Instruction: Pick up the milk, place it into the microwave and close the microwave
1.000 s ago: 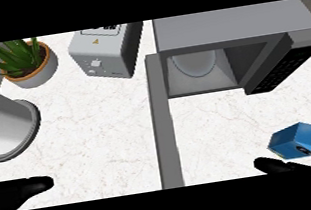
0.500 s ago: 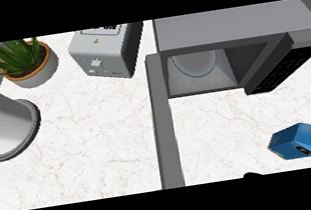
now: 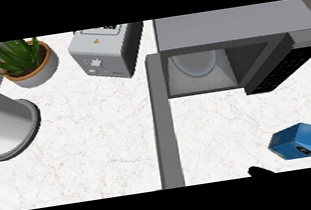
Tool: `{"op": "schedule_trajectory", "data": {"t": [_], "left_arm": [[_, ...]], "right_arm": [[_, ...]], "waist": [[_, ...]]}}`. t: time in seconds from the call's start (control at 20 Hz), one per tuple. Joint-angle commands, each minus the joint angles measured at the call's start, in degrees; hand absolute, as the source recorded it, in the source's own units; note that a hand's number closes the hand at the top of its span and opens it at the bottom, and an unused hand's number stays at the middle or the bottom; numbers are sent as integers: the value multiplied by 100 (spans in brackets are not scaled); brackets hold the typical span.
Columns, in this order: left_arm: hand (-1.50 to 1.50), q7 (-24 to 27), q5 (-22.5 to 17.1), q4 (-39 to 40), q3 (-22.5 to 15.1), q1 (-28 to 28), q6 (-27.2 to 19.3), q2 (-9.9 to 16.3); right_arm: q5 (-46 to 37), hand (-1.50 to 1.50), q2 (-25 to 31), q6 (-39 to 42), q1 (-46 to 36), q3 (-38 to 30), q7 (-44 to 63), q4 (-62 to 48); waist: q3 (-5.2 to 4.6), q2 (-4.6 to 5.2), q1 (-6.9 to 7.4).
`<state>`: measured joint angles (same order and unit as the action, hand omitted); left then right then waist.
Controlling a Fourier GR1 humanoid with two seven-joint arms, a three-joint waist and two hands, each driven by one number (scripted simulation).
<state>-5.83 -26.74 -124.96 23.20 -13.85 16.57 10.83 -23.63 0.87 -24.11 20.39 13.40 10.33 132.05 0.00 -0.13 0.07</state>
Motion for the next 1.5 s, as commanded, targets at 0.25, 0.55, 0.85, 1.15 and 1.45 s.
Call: {"op": "schedule_trajectory", "data": {"t": [0.25, 0.55, 0.85, 1.15, 1.45], "left_arm": [[-150, -256, -340, -418, 422, -328, 203, -128], [-150, -201, -691, 199, 850, -71, 573, 254], [-150, -121, -642, -120, 934, -388, 765, -111], [-150, -84, -650, -275, 965, -616, 1019, -381], [-150, -99, -732, 48, 1216, -475, 1276, -292]], "right_arm": [[1032, -150, 103, 101, 292, -864, -841, -726], [1494, -150, -68, -9, 589, -1279, -1950, -1735], [2070, -150, -85, -259, 596, -1556, -2863, -2684], [2583, -150, 26, 534, 292, -2263, -3744, -3895], [2659, -150, 181, 749, -155, -2541, -3949, -4555]], "waist": [[3, 2, -5], [2, 7, -27], [3, 4, -13], [3, 5, 12], [1, 9, 13]]}}
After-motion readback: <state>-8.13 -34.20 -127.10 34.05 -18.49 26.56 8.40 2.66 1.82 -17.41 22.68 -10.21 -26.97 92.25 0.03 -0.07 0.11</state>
